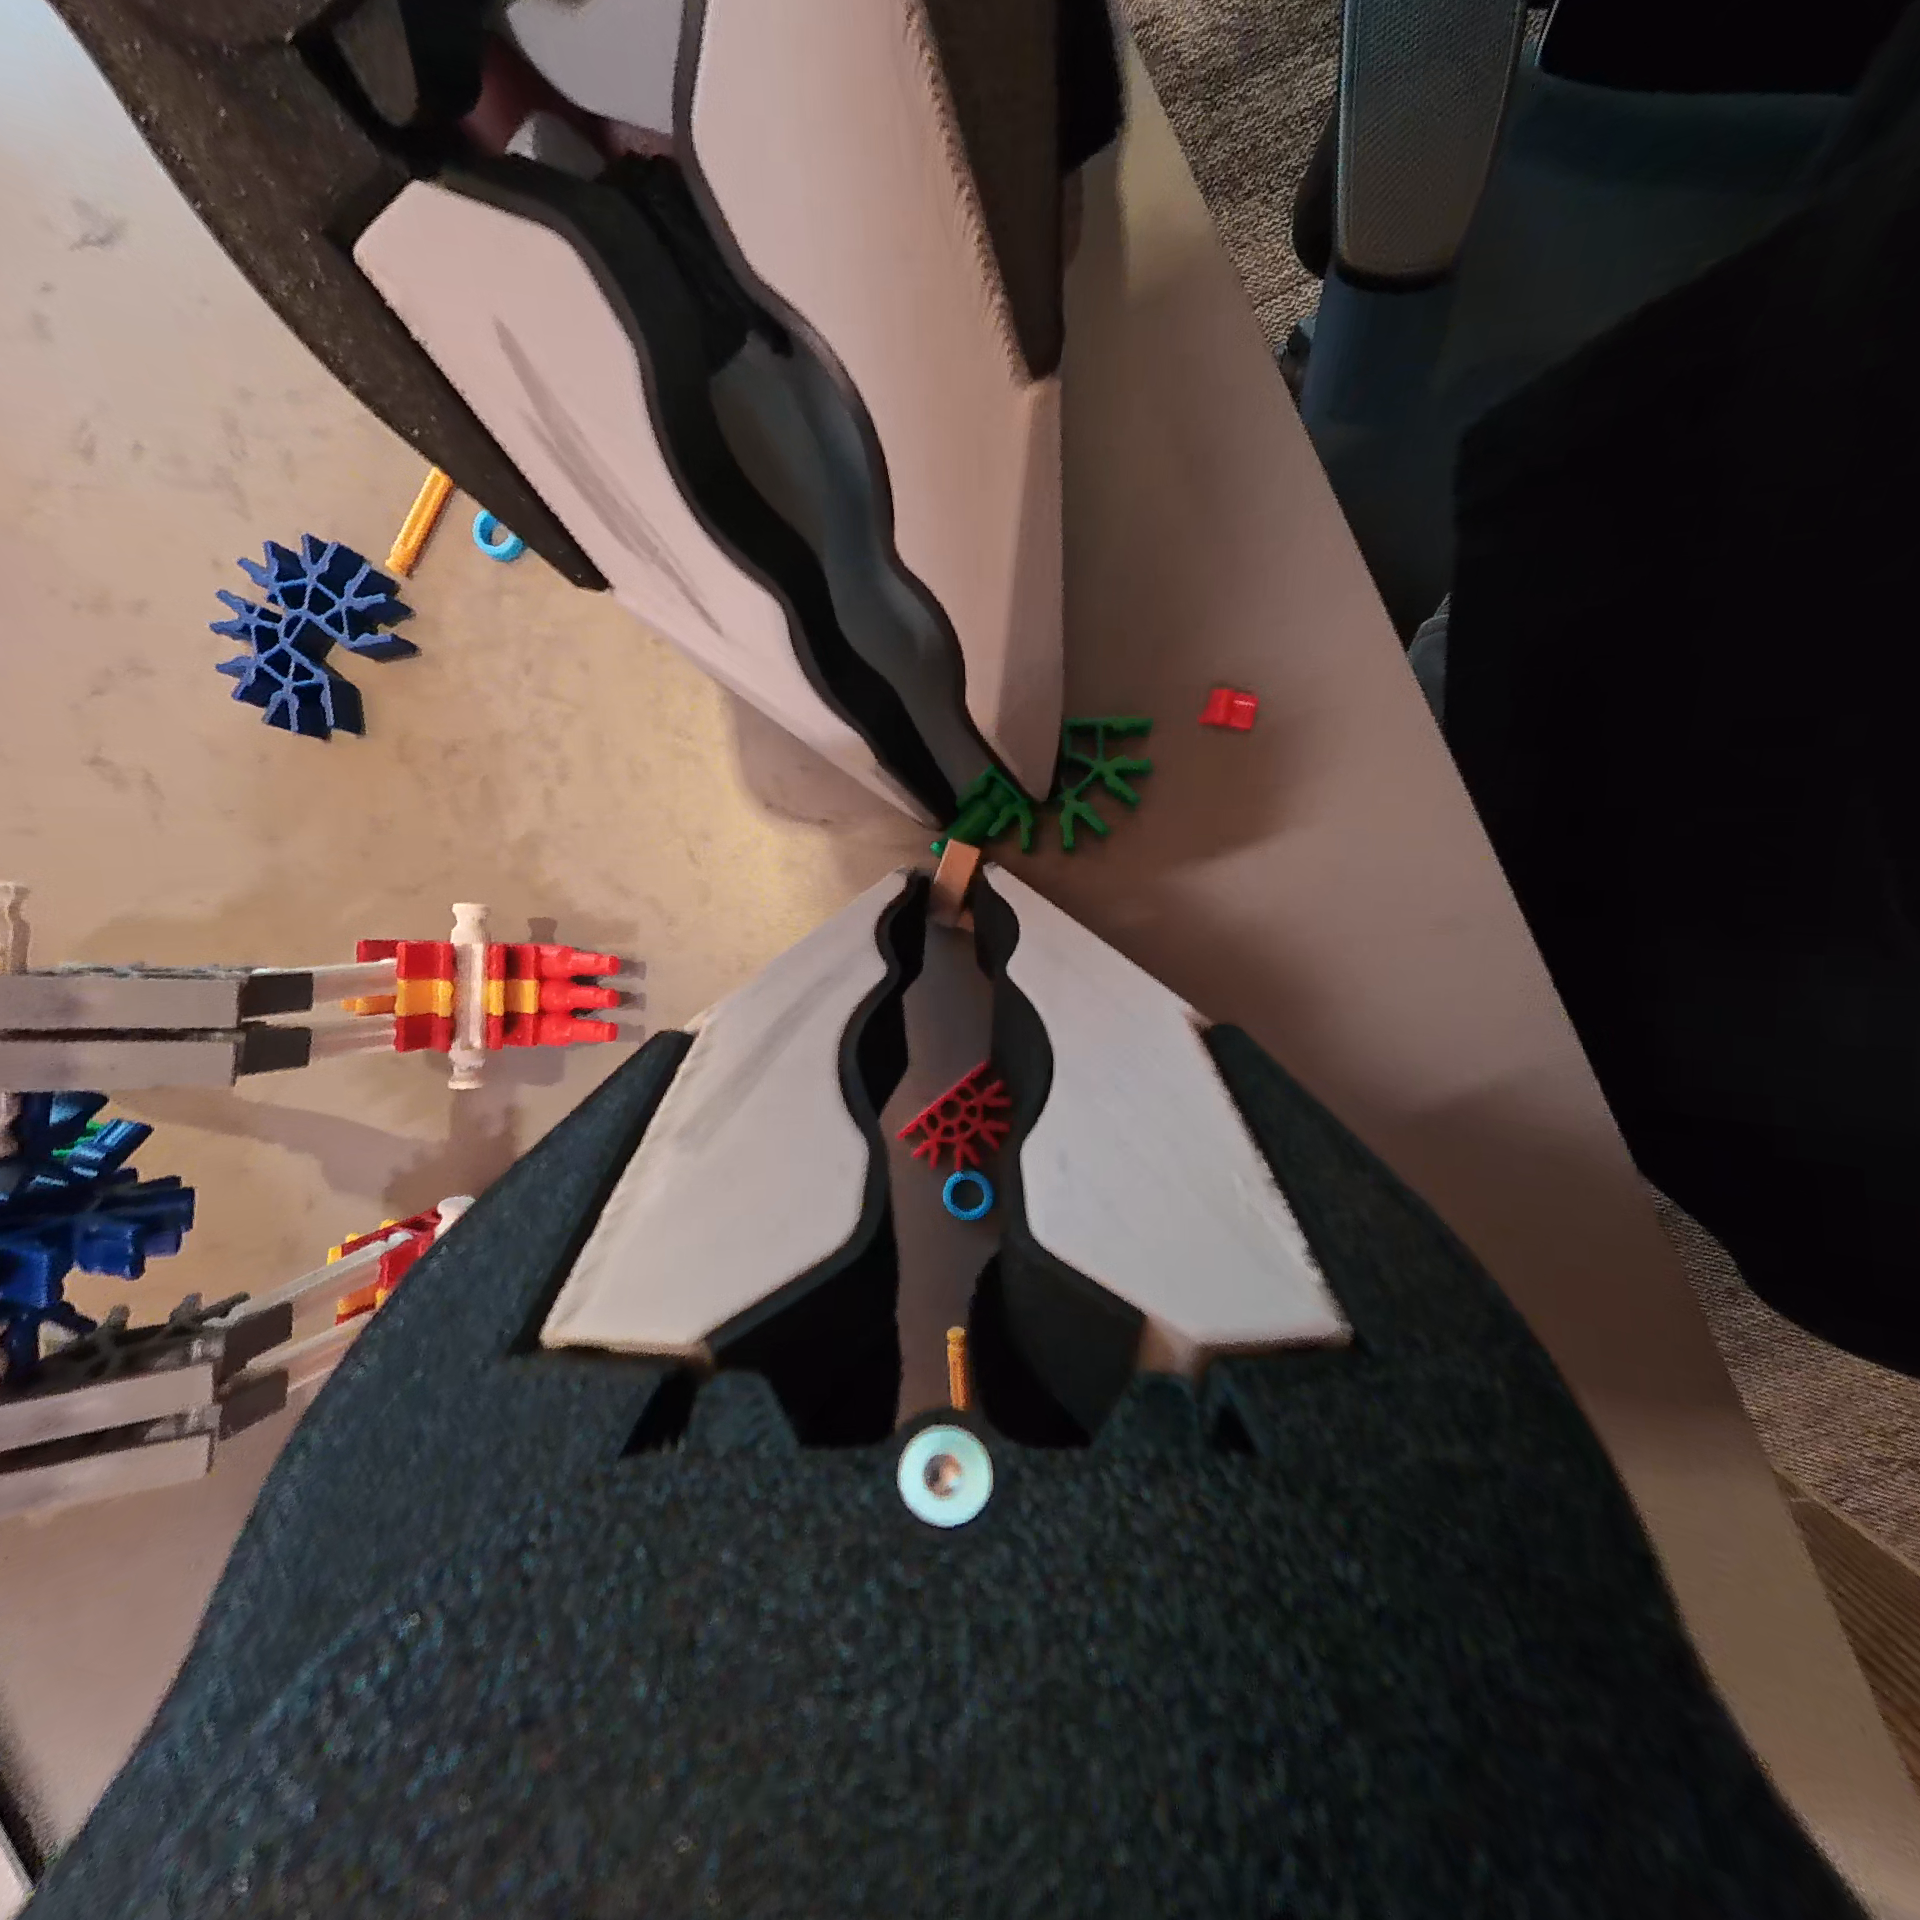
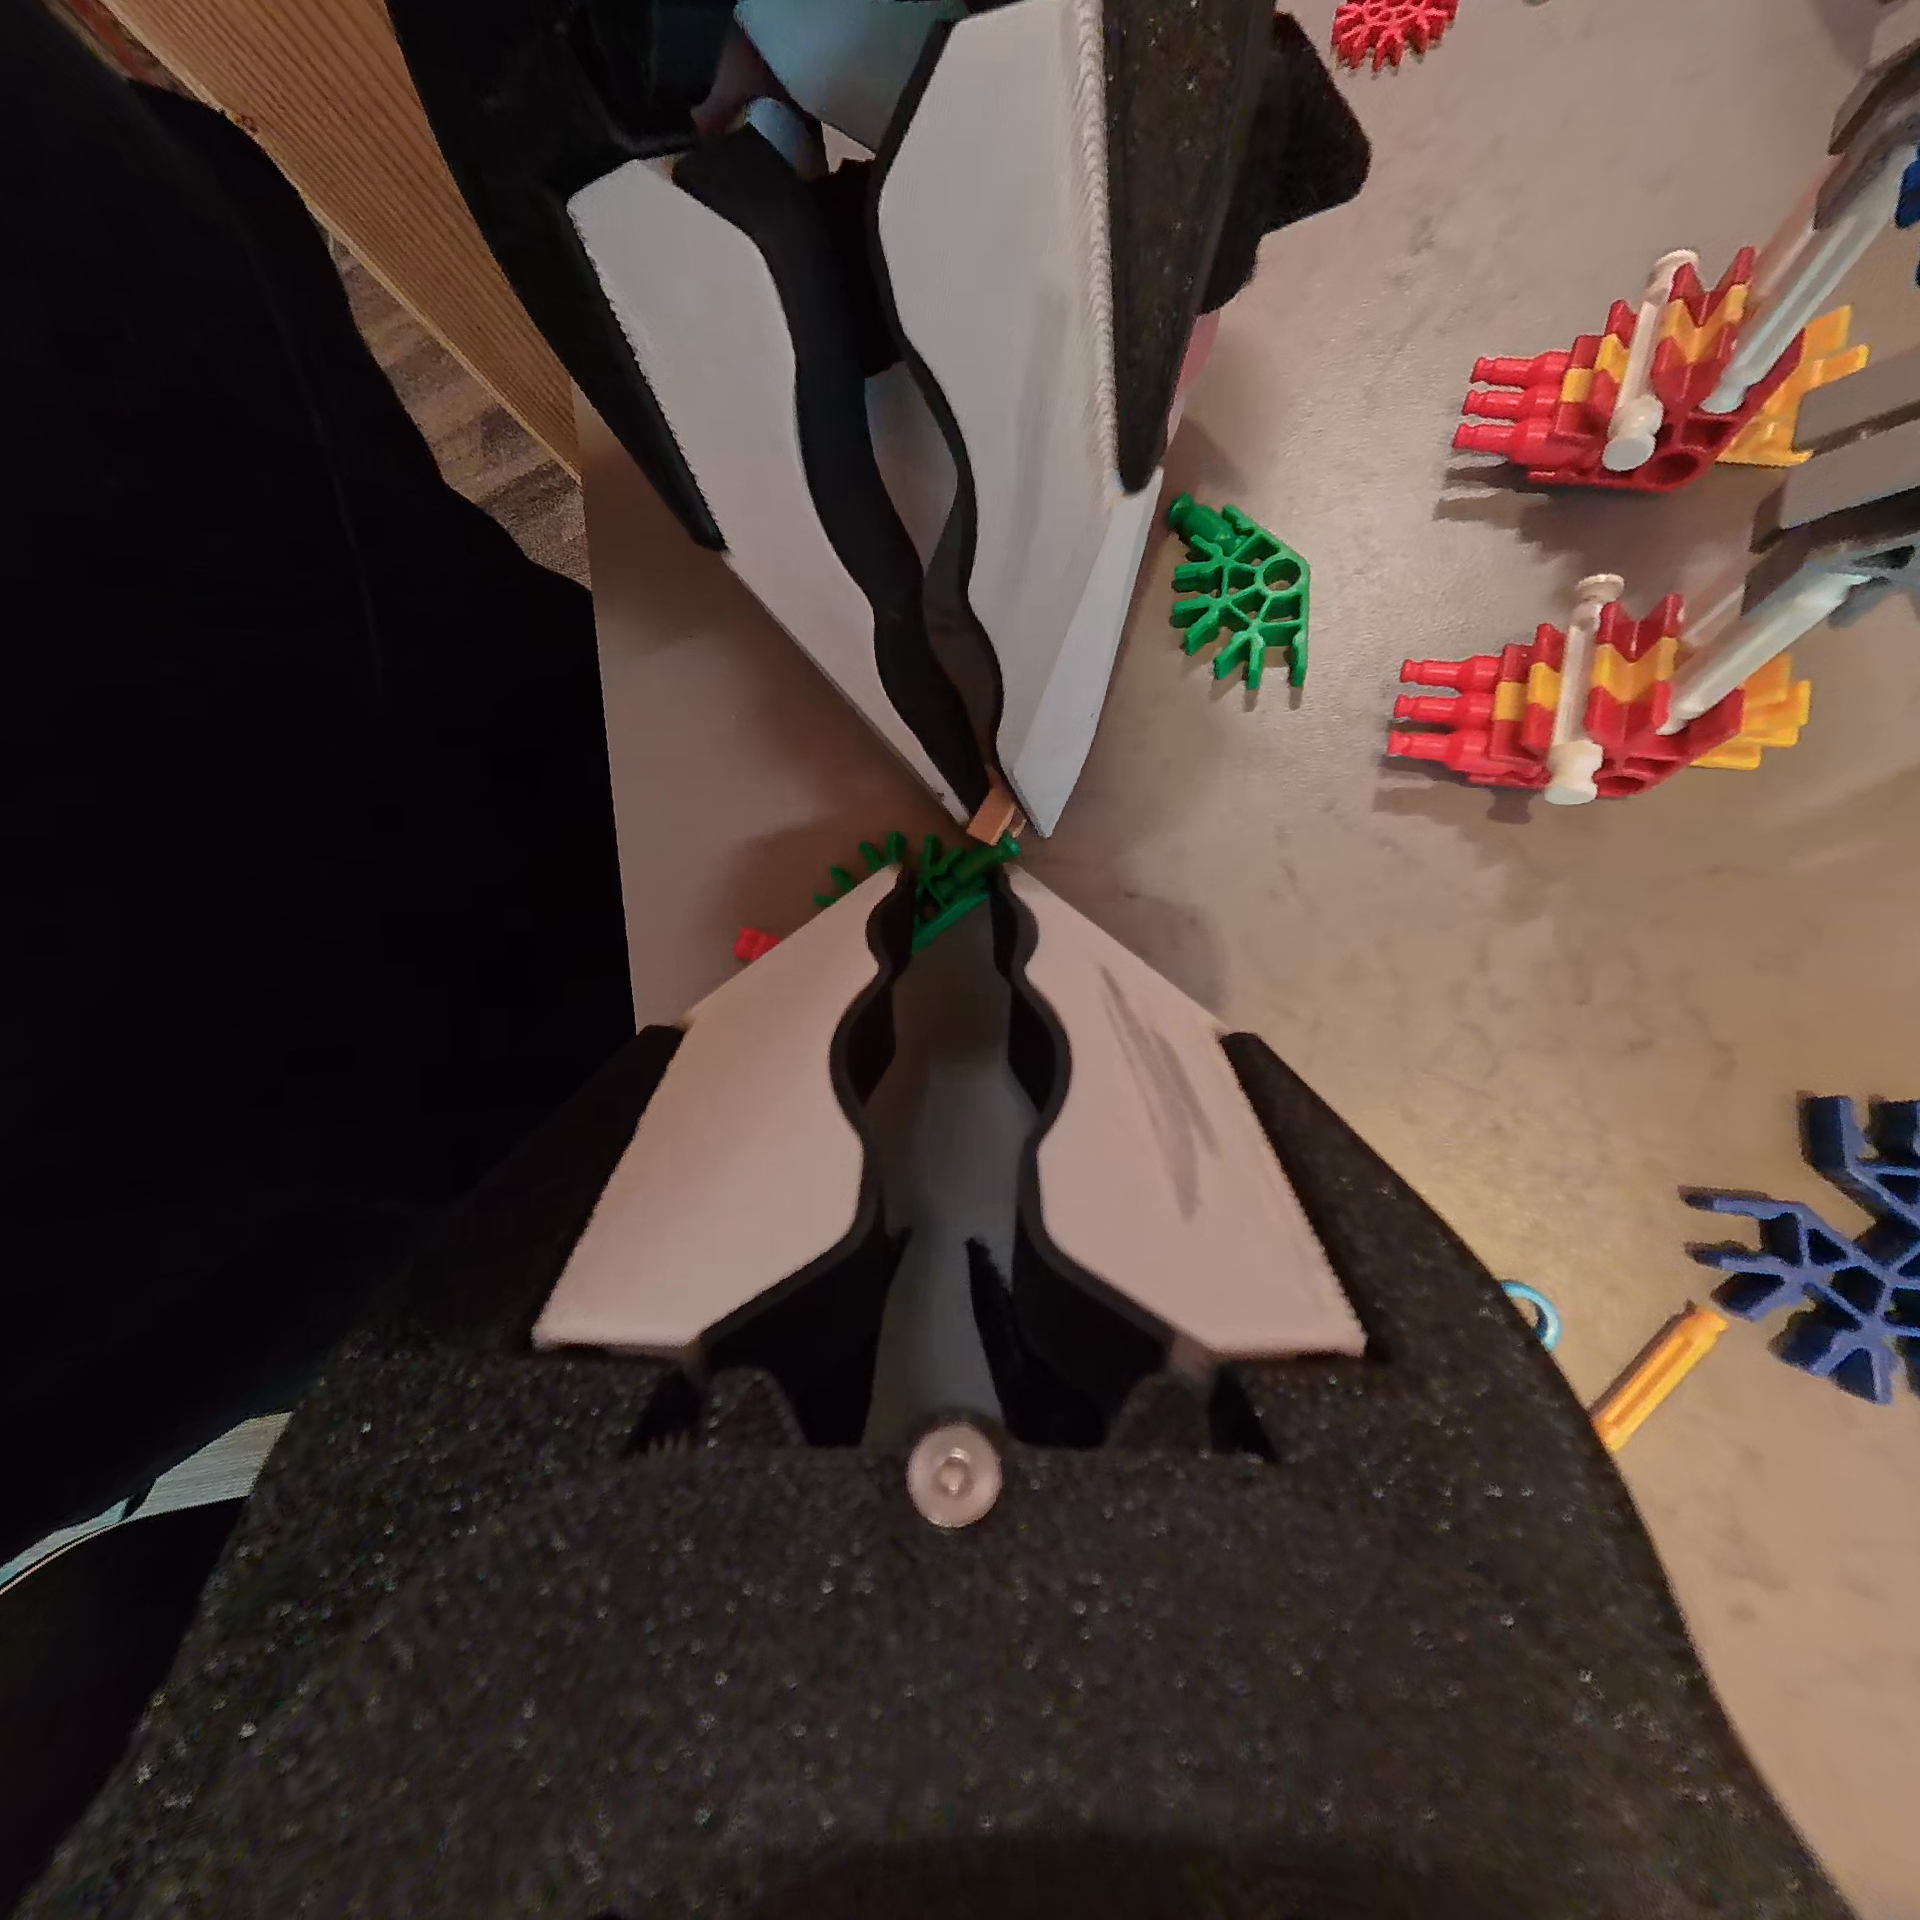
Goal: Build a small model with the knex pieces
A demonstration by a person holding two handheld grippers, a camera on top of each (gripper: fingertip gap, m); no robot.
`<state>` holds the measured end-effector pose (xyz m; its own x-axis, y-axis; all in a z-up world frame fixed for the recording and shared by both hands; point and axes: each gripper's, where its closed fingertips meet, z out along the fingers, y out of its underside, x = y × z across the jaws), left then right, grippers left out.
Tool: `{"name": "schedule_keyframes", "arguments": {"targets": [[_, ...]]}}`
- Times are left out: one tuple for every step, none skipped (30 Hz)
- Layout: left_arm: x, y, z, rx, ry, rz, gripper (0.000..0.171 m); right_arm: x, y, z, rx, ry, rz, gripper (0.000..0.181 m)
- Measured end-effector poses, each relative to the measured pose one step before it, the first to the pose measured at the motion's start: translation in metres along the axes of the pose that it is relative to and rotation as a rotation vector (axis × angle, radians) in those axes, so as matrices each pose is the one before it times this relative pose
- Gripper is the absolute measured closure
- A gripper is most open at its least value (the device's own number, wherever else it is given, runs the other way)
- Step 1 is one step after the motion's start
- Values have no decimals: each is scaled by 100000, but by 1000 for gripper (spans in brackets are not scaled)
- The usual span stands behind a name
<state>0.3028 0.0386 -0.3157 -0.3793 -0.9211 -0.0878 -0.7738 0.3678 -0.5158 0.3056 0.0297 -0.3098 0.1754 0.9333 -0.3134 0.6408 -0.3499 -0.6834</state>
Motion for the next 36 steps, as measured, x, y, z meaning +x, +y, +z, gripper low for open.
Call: {"name": "schedule_keyframes", "arguments": {"targets": [[26,-27,4,179,-293,441,166,4,-4,9,6,33,-145,167],[37,-27,12,238,-273,525,166,7,-22,14,-29,-4,-227,167],[59,-37,17,333,-17,585,166,-9,-9,17,-71,-141,-221,167],[67,-43,6,444,96,797,167,-5,-13,14,-96,-272,-273,167],[77,-23,8,248,118,791,167,-6,-9,5,-99,-324,-209,167],[5,0,-7,49,-168,277,167,1,2,-1,-63,-276,19,167],[13,14,-2,150,6,76,167,-13,9,-8,26,-225,91,167],[31,6,-17,140,182,-181,167,2,9,1,27,-13,14,167],[-21,24,-33,-78,-210,-612,167,18,3,4,27,245,-35,168],[-103,18,-20,-137,-1043,-760,166,17,-1,-4,52,201,187,168],[-72,27,-36,19,-1198,-656,164,10,12,10,55,122,206,168],[48,68,-46,-54,-344,-943,164,19,2,2,9,202,4,168],[-21,102,-69,-276,-686,-1239,163,32,9,10,-58,217,-5,168],[-126,112,-92,-459,-1336,-1587,162,20,5,-2,-34,145,3,168],[-41,125,-90,-431,-743,-1395,161,13,-1,1,8,106,26,168],[-76,124,-64,-381,-912,-1400,160,11,-7,3,50,110,55,168],[-69,83,-49,-276,-769,-1504,160,9,3,-3,50,147,53,168],[31,46,-25,-115,-264,-1109,161,7,-1,3,34,147,62,168],[68,1,-10,39,-197,-428,161,10,1,9,40,114,136,169],[128,-11,14,118,120,-70,162,15,-14,2,53,75,197,169],[80,-17,14,131,89,-364,164,2,-2,4,39,110,56,169],[11,-28,29,67,-142,-539,164,8,-7,10,31,124,-33,169],[10,-32,18,15,-143,-263,165,5,-5,3,39,77,80,169],[-4,-30,32,-56,-115,-208,165,11,-15,9,34,73,89,169],[36,-35,18,96,170,24,165,9,-9,2,39,49,104,169],[12,-26,13,91,54,169,165,2,-2,9,40,-12,130,169],[-2,6,-1,-5,98,-55,165,0,-3,-5,40,-27,102,169],[-9,-5,3,37,-32,60,165,8,-2,2,61,-26,164,169],[-10,-4,12,45,-134,33,165,-9,-3,4,44,16,24,169],[0,-6,6,-54,-77,-359,165,-18,2,-3,16,24,-142,169],[3,-11,10,-171,-125,-306,165,-9,-1,1,10,-61,11,169],[-16,-8,6,-155,-269,-144,165,3,-4,-7,27,-84,81,169],[-6,-16,15,-173,-227,-552,166,-4,2,-3,59,11,-21,169],[-7,0,5,-155,-213,-560,166,-3,3,-7,98,33,36,169],[-13,3,-4,-155,-347,10,166,-1,-12,-1,108,7,189,169],[-19,-7,6,-158,-359,-271,166,-30,-15,10,136,-43,208,169]]}}
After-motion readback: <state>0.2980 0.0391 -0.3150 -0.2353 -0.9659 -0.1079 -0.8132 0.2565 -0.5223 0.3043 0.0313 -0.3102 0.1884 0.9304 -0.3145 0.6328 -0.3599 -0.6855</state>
